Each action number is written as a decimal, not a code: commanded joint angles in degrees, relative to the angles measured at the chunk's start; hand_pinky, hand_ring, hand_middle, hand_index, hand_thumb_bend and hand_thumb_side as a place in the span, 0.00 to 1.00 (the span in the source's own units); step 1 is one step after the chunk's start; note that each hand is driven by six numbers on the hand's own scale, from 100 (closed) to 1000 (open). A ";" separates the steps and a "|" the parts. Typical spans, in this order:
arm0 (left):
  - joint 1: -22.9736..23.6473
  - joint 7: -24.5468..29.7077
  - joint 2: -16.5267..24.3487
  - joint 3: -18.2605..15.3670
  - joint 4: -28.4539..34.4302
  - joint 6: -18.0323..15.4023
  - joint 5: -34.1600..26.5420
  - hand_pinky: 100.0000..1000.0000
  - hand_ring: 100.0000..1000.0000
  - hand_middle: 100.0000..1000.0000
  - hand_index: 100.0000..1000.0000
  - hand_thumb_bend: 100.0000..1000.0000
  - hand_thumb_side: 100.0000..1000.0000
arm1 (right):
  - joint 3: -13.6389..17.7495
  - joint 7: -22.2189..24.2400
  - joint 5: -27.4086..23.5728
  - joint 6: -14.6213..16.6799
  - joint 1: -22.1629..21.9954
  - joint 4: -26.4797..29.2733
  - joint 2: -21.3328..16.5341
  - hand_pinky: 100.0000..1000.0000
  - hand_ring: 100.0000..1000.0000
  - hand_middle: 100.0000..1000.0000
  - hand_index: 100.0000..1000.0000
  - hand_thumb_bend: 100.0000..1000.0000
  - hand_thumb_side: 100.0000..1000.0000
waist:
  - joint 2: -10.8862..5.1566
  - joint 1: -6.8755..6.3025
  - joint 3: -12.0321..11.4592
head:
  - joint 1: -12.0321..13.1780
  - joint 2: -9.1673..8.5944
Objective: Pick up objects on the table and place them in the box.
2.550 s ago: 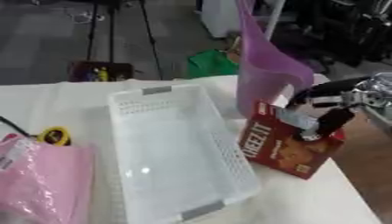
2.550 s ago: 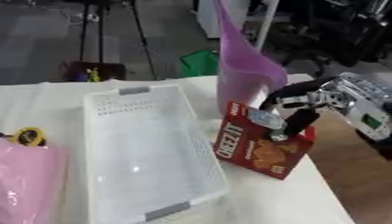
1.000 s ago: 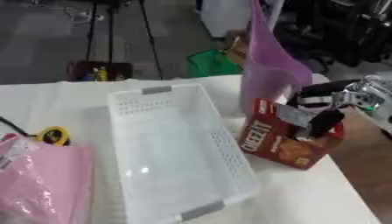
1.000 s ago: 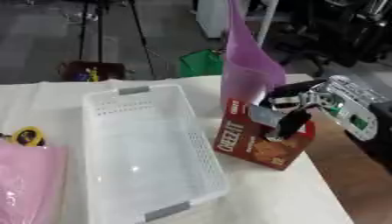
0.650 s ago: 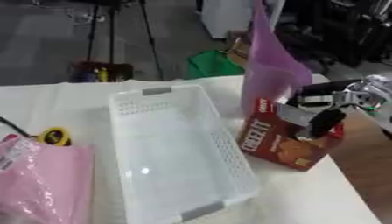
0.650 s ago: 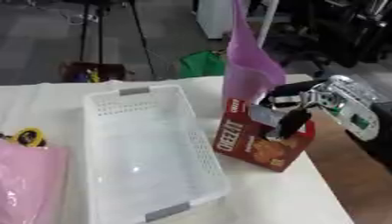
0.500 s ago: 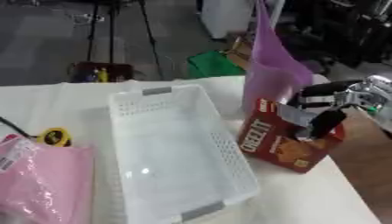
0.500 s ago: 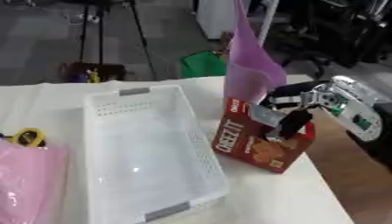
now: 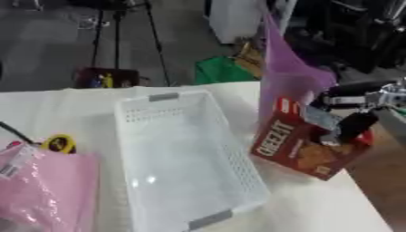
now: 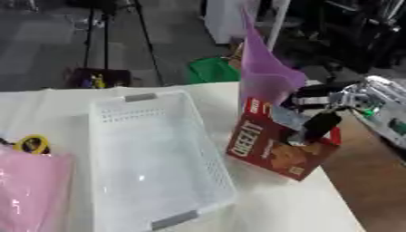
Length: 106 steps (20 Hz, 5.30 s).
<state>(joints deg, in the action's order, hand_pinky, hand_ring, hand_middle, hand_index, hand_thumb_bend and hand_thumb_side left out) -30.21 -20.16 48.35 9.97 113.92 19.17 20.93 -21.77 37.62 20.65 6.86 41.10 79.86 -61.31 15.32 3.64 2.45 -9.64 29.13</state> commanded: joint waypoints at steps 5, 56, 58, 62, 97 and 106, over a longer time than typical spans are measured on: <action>-1.14 0.55 0.51 -0.83 0.67 -0.09 0.26 0.80 0.86 0.88 0.95 0.00 0.98 | 4.10 -2.68 -2.59 -1.25 -0.89 3.43 -4.24 0.83 0.73 0.22 0.35 0.04 0.43 | -1.70 -0.33 0.39 | 1.06 -0.40; -4.69 3.58 -4.08 -0.73 0.67 -1.79 3.16 0.79 0.86 0.88 0.95 0.00 0.98 | 4.42 0.68 -9.02 -5.95 23.79 -7.45 22.57 0.87 0.68 0.16 0.31 0.28 0.41 | -7.48 1.10 -3.15 | 2.60 1.72; -4.84 3.09 -4.17 -0.66 0.67 -1.67 2.94 0.79 0.86 0.88 0.95 0.00 0.98 | 4.83 1.28 -9.48 -6.61 23.72 -7.54 23.79 0.88 0.68 0.16 0.31 0.29 0.40 | -7.32 1.10 -3.22 | 2.70 1.91; -5.23 1.98 -4.46 -0.51 0.67 -1.53 2.33 0.80 0.87 0.88 0.96 0.00 0.98 | 5.28 2.38 -9.98 -8.03 23.52 -7.97 26.01 0.88 0.67 0.16 0.30 0.31 0.38 | -6.95 1.15 -3.65 | 2.92 2.16; -6.03 -0.59 -3.97 0.81 0.67 -0.95 0.23 0.80 0.87 0.88 0.95 0.00 0.99 | 9.15 8.24 -8.52 -4.20 24.89 -16.23 28.92 0.97 0.91 0.66 0.76 0.64 0.72 | -3.65 2.22 -5.76 | 3.45 1.55; -5.28 -3.11 -3.46 -0.11 0.67 -1.21 0.80 0.80 0.87 0.88 0.95 0.00 0.99 | 15.47 -12.45 -4.20 0.35 21.85 -2.83 20.86 0.92 0.91 0.69 0.79 0.47 1.00 | -3.60 1.93 -4.43 | 5.21 0.69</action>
<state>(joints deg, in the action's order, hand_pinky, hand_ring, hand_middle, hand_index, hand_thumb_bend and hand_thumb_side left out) -35.03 -22.59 42.97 10.74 113.92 18.04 21.54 -7.76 28.82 15.11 6.66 62.18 74.24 -37.08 12.59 6.03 -1.96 -4.95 30.51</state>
